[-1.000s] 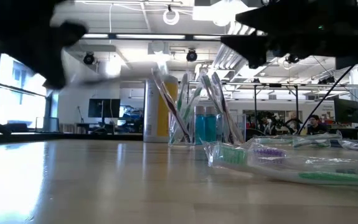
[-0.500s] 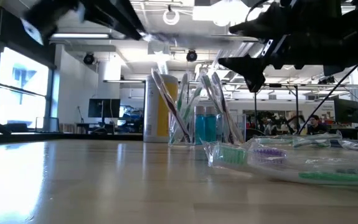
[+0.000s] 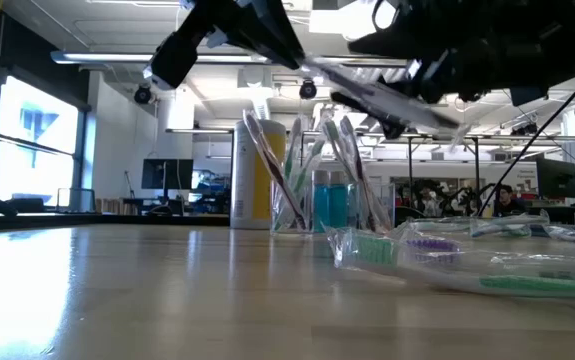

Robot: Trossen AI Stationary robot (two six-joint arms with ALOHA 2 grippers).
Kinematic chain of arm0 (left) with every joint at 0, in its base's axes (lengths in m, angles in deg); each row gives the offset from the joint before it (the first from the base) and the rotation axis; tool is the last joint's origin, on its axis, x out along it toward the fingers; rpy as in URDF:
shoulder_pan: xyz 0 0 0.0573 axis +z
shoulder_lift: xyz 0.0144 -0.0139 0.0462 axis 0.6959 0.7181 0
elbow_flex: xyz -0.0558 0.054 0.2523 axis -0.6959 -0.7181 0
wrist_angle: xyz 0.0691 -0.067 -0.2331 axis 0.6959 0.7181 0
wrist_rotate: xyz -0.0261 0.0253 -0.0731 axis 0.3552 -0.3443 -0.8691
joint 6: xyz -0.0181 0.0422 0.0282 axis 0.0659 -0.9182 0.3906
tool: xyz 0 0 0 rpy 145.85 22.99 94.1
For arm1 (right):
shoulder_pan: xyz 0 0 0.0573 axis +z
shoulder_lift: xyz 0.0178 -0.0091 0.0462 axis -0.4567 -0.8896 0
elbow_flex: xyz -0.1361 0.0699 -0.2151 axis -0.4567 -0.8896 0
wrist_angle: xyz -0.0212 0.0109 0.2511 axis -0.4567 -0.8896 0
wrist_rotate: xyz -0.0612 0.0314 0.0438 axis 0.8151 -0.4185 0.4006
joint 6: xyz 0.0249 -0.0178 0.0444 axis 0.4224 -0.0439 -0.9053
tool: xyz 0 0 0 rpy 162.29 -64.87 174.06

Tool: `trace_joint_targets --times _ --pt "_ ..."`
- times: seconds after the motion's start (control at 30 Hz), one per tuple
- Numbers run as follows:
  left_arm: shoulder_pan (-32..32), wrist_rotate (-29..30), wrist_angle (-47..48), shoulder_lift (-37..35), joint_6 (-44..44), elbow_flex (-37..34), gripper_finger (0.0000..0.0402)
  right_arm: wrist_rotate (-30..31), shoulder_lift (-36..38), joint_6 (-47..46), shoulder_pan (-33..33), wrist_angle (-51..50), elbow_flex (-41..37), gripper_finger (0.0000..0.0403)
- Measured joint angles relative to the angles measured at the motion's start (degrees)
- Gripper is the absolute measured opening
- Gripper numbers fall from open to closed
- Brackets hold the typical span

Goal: Pick & Place toothbrushing station
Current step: Put the purple toothbrush into the transparent organizer

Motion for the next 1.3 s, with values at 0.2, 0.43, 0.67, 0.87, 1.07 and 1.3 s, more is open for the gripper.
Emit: trace_joint_targets --times 0.2,0.43,0.67,0.87,1.07,1.3 --pt "0.3 0.2 0.0 -0.1 -0.3 0.7 0.0008 -2.2 -4.1 3.4 0.4 -2.4 3.5 0.0285" --pt "0.8 0.4 0.2 -0.1 0.2 0.7 0.0008 -2.2 -8.2 6.4 0.4 -2.3 7.3 0.0285" --pt "0.8 0.6 0.6 -0.1 0.2 0.7 0.0008 -2.1 -8.4 9.5 0.4 -2.4 7.4 0.0233" --pt "0.8 0.6 1.0 -0.1 0.2 0.7 0.0008 -2.1 -8.4 14.8 0.4 -3.5 7.4 0.0129" --pt "0.7 -0.2 0.6 -0.1 1.0 0.7 0.0006 -1.1 -8.5 20.6 0.2 -4.0 7.3 0.0021" --pt "0.7 -0.9 2.9 -0.1 0.3 0.3 0.0006 -0.1 -8.5 21.1 0.3 -4.4 7.3 0.0020"
